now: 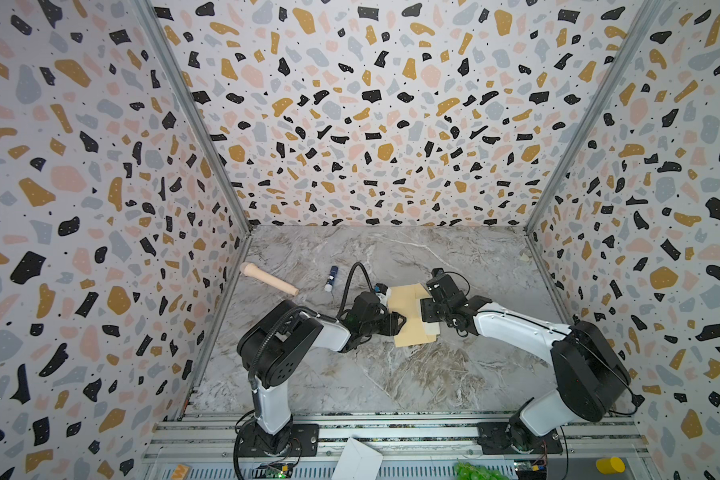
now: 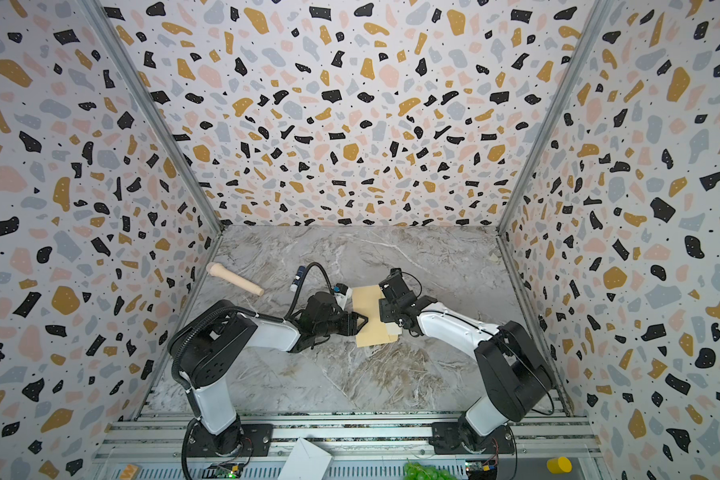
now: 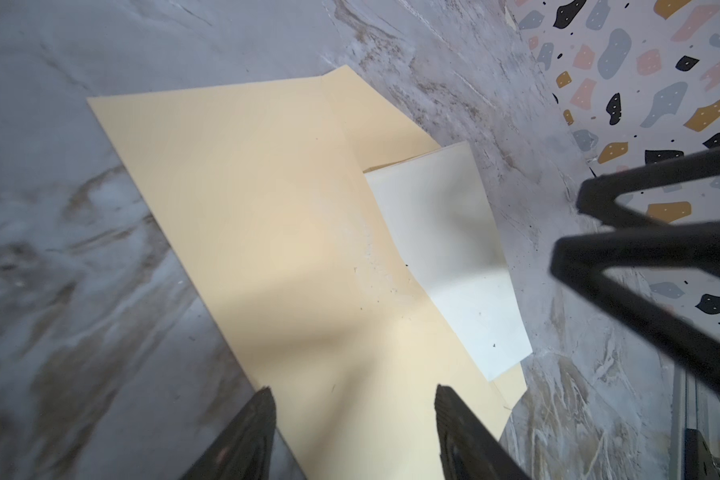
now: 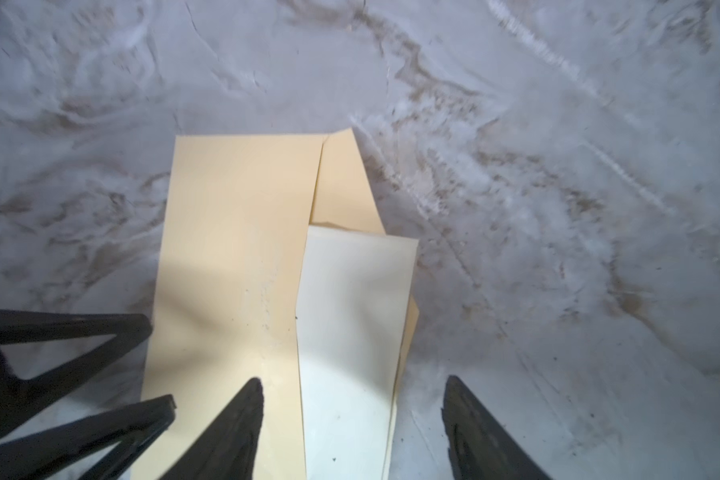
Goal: Place the letter into the envelope and seal it
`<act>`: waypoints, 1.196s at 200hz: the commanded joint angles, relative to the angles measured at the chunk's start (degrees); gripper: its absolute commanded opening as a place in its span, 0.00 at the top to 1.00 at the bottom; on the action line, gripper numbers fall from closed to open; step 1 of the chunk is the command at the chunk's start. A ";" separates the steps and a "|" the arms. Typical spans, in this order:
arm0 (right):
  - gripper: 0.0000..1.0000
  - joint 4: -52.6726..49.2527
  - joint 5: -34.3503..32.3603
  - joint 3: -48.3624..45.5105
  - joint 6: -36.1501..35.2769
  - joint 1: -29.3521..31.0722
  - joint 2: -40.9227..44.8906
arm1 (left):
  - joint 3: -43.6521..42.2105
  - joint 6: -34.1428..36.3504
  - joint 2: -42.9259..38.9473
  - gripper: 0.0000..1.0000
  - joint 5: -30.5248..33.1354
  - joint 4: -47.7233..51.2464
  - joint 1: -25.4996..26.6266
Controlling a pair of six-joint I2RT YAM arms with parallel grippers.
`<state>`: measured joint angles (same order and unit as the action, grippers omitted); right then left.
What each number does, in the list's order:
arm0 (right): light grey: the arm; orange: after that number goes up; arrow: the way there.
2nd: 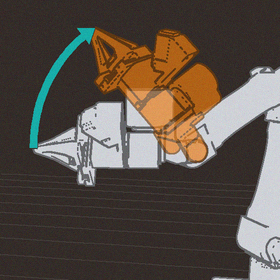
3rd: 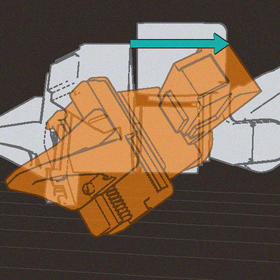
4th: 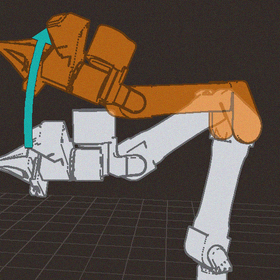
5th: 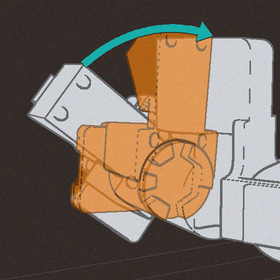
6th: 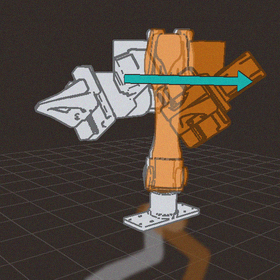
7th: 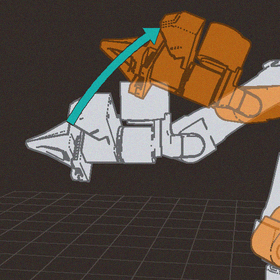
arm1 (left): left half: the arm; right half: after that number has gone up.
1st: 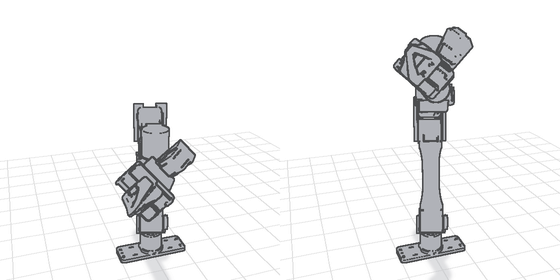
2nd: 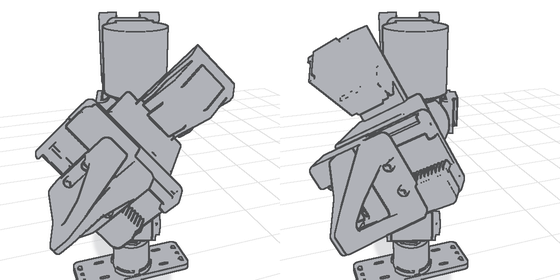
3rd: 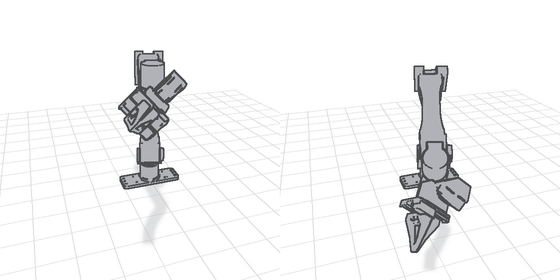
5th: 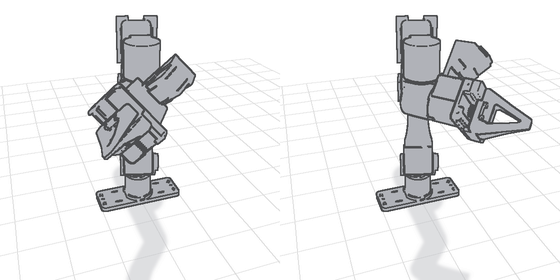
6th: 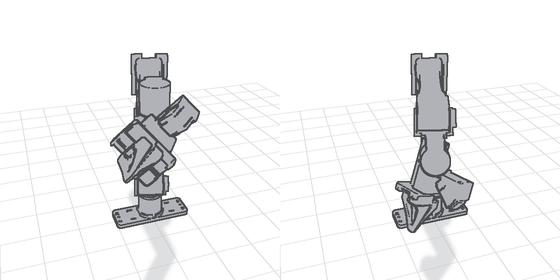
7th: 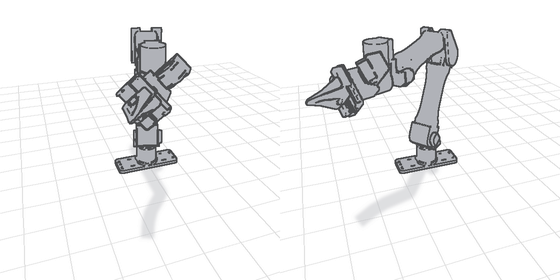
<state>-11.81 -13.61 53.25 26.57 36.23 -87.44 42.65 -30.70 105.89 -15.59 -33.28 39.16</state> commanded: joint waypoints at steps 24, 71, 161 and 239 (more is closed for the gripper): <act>0.20 -0.27 4.04 2.21 0.29 -1.38 -0.89 | 0.32 0.46 1.65 0.37 -0.66 0.87 0.13; 0.19 1.46 6.71 3.35 0.68 -2.44 -5.08 | 0.46 0.52 1.69 0.37 -0.56 1.11 0.13; 0.19 2.54 8.55 4.17 1.15 -2.54 -8.67 | 0.41 0.73 2.30 0.37 -0.64 1.11 0.13; 0.19 2.83 7.60 4.16 1.25 -2.60 -10.81 | 0.50 0.73 2.66 0.37 -0.70 1.11 0.13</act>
<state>-8.91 -5.39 55.68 27.22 33.80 -98.35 42.89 -30.65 106.52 -16.01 -33.91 39.16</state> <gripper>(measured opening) 0.809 0.630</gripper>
